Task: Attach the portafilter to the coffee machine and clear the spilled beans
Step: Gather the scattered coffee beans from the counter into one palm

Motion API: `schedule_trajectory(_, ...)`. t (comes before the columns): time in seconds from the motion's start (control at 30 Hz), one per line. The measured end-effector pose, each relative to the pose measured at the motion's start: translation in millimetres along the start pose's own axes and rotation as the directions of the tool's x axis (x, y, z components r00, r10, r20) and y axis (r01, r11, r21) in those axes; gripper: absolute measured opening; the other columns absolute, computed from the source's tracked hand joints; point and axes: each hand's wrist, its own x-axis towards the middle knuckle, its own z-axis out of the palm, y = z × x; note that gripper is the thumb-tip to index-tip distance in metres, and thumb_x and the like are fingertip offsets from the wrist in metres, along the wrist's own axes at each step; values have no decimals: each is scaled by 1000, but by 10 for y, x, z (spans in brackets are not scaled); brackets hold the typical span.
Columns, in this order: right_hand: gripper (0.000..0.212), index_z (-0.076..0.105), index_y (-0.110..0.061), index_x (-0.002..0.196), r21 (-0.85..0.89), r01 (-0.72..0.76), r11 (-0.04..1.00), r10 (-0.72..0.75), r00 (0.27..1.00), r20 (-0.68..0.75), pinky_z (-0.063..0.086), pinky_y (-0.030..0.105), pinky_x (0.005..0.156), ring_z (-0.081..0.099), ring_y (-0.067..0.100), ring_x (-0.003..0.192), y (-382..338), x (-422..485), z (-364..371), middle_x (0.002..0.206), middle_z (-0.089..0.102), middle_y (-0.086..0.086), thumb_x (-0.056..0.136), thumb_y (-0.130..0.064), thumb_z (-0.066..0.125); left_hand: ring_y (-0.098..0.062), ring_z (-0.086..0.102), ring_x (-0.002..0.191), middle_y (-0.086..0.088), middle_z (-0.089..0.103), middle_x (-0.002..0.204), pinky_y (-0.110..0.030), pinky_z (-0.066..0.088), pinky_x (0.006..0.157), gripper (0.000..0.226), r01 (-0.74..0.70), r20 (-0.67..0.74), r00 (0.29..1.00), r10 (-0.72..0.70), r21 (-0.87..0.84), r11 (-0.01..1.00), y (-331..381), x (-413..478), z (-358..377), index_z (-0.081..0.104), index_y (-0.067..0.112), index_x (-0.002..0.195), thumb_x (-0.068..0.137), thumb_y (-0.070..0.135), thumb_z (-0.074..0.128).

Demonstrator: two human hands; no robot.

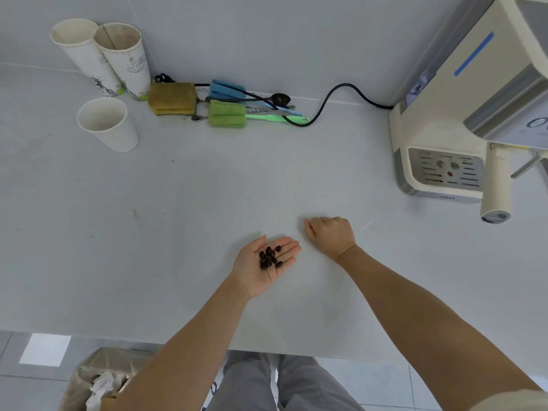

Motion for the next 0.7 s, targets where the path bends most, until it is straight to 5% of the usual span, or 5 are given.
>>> schedule_trajectory(0.13,69,39,-11,34,116,26,993,-24,1000,-21,20,11,31,31,15,20,-155,141,-153,26,35,0,99,-25,21,-32,38,135,-24,43,141,-40,32,106,52,6,-2,1000,-6,-7,1000,-46,29,37,42,-15,123,100,28,23)
schedule_trajectory(0.23,67,40,-11,36,190,65,980,-58,997,-41,19,13,30,30,15,21,-334,232,-287,27,36,-1,99,-26,24,-30,58,111,-20,63,112,-40,39,101,49,-15,0,1000,15,-29,999,-89,48,96,61,-11,108,99,25,28)
schedule_trajectory(0.3,68,41,-11,36,195,98,976,-93,995,-35,16,12,32,31,14,22,-440,248,-351,28,38,-1,99,-27,23,-26,70,82,-17,70,84,-40,52,88,47,-54,-6,999,53,-46,997,-110,52,140,70,-5,85,98,21,32)
schedule_trajectory(0.43,70,45,-12,38,189,110,976,-116,993,22,16,12,34,34,13,23,-563,225,-444,31,41,-2,100,-28,19,-20,71,57,-12,69,61,-28,60,56,36,-57,-43,998,54,-63,996,-145,-6,240,60,2,79,97,14,31)
schedule_trajectory(0.7,62,50,-10,43,258,71,964,-94,993,76,25,16,32,43,16,32,-580,167,-543,38,48,1,98,-22,25,-14,65,47,-5,59,49,-21,57,51,33,-58,-87,995,53,-60,996,-192,10,237,54,8,68,93,9,32)
